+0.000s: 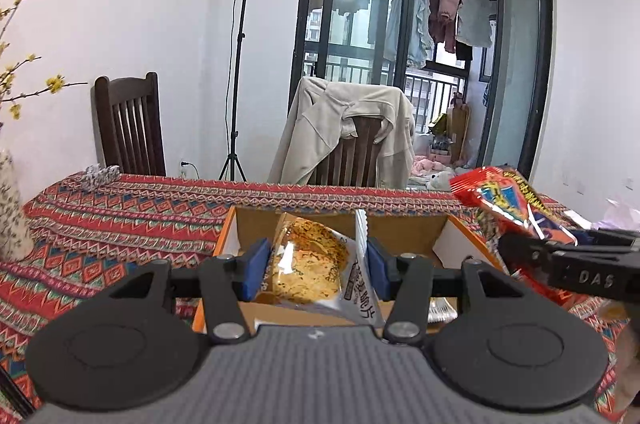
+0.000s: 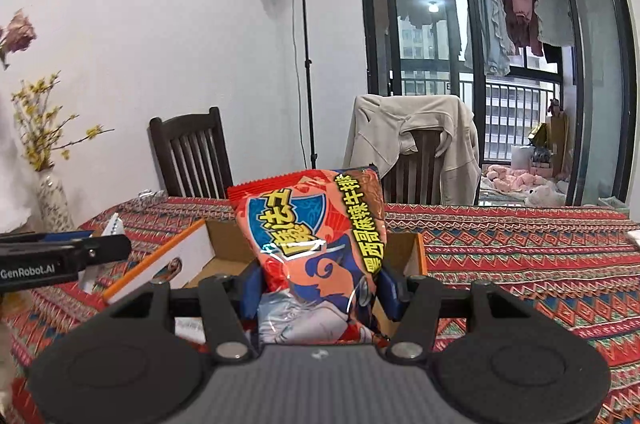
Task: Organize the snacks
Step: 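Carry the chip bag and biscuit pack over the cardboard box, then open both tools to drop the chip bag and biscuit pack into the box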
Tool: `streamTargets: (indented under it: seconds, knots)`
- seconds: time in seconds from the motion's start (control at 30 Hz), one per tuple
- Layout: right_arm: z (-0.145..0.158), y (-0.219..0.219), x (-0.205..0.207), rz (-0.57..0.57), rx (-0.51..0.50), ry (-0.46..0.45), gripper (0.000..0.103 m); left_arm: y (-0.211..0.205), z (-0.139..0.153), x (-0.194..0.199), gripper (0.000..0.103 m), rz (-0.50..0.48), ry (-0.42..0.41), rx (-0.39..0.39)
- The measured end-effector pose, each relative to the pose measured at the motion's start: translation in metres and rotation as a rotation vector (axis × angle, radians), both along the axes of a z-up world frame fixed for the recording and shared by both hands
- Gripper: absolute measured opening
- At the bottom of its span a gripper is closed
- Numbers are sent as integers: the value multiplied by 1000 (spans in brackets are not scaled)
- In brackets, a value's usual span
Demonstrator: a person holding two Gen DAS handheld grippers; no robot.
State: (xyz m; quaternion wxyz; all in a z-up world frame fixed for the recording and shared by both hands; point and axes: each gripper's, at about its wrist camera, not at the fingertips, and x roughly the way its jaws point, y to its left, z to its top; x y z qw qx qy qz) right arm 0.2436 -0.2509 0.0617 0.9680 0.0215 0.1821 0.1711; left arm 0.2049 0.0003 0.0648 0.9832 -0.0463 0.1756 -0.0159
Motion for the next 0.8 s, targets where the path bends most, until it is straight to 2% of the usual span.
streamTargets:
  seconds: [0.17, 0.27, 0.43, 0.6, 0.67, 0.7, 0.77, 0.8]
  knots:
    - [-9, 10, 35, -31, 34, 28, 56, -6, -3, 35, 52, 38, 2, -1]
    - [-19, 17, 53, -45, 16, 43, 56, -9, -13, 52, 52, 59, 15, 18]
    - [-41, 20, 66, -51, -8, 79, 56, -3, -36, 71, 52, 95, 70, 26]
    - [-53, 26, 71, -68, -49, 89, 56, 3, -48, 78, 53, 98, 104, 21]
    - [-57, 29, 72, -64, -68, 98, 56, 5, -51, 78, 62, 98, 112, 11]
    - [-58, 30, 72, -66, -73, 100, 57, 7, -52, 77, 70, 93, 110, -7]
    - [-59, 30, 70, -82, -86, 99, 59, 12, -53, 75, 76, 70, 109, -42]
    - [-59, 30, 69, -83, -95, 96, 64, 14, -53, 74, 86, 71, 107, -55]
